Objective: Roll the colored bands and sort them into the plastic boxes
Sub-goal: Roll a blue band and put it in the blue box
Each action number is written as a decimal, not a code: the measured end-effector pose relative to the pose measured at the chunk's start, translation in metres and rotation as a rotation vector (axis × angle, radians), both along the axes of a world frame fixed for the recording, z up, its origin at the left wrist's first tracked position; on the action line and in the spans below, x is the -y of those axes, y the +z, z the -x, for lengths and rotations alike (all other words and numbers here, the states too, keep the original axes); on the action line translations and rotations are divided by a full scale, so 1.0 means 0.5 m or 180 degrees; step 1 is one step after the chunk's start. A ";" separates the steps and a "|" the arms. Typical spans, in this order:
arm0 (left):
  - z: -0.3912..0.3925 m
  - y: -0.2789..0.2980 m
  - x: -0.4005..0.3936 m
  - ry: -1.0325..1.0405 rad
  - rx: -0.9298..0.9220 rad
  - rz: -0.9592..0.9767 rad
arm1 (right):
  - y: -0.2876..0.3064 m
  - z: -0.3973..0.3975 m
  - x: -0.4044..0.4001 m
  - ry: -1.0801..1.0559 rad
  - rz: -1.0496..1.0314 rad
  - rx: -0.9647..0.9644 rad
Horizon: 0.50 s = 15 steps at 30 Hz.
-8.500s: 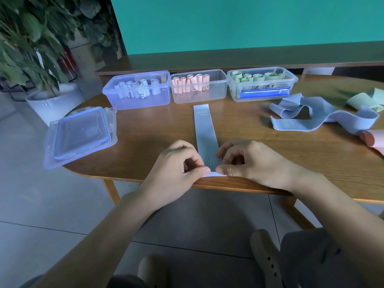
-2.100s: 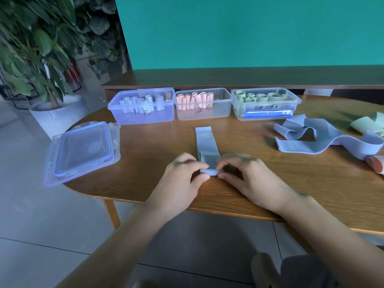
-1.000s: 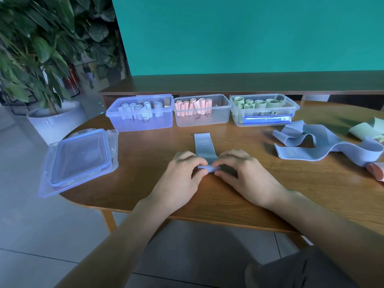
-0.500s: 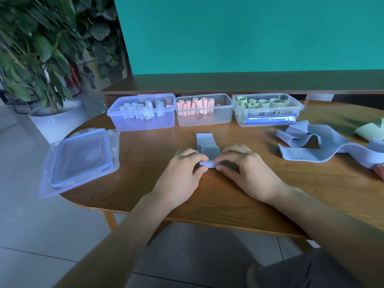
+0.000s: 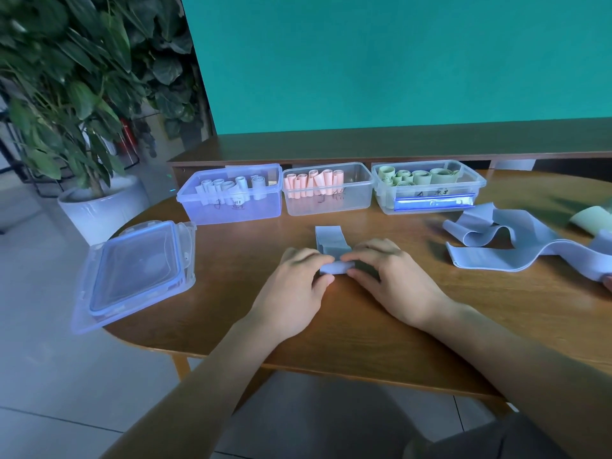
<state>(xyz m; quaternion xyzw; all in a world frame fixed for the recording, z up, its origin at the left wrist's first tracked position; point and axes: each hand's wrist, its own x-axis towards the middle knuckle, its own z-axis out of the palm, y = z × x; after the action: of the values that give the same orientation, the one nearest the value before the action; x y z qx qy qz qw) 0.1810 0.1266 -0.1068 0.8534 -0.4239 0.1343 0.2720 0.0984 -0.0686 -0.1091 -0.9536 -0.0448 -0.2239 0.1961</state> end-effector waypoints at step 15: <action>-0.035 0.002 0.024 0.0030 0.0163 0.0085 | 0.000 -0.037 0.012 -0.0054 0.0014 0.0016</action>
<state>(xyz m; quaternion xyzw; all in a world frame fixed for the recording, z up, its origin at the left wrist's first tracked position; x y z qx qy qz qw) 0.1983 0.1148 -0.1058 0.8479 -0.4250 0.1631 0.2718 0.1169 -0.0745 -0.1093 -0.9538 -0.0377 -0.2279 0.1920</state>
